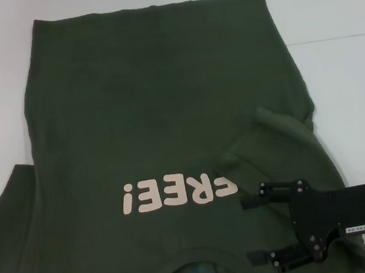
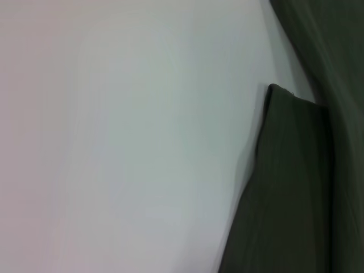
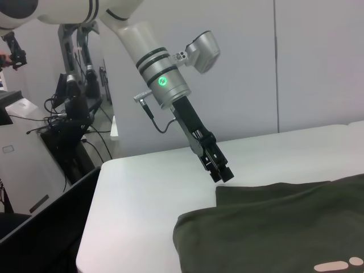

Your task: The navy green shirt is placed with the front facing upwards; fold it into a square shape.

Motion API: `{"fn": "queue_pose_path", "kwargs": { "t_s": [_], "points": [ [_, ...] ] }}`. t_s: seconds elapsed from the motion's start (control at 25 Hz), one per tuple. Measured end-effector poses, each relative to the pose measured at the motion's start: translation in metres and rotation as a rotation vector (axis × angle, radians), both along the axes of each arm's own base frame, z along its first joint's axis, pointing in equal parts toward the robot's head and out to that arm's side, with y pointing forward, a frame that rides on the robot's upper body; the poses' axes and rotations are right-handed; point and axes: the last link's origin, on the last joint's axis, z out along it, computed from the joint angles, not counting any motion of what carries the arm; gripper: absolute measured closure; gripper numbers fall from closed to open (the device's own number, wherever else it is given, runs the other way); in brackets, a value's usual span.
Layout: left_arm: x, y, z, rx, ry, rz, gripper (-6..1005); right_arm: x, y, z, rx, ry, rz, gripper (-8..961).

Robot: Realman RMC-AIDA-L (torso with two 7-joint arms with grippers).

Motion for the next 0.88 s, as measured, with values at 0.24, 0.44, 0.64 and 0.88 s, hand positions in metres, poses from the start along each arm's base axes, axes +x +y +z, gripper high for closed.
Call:
{"fn": "queue_pose_path", "kwargs": {
  "t_s": [0.24,0.44,0.64,0.88],
  "points": [
    [0.0002,0.0013,-0.0024,-0.004,-0.004,-0.001,187,0.0,-0.0001,0.0,-0.004,0.001,-0.008,25],
    [-0.0004,0.0033,-0.0038,-0.004,-0.004,-0.003,187,0.0009,-0.0008,0.0,-0.005,0.001,-0.012,27],
    [0.0002,0.0044,-0.0036,-0.003,-0.003,-0.006,187,0.0012,-0.0011,0.0001,-0.004,0.001,-0.014,28],
    [-0.0016,0.0029,-0.0035,-0.012,0.008,0.003,188,0.0007,-0.0005,0.0001,-0.004,0.002,-0.012,29]
  ]
}}
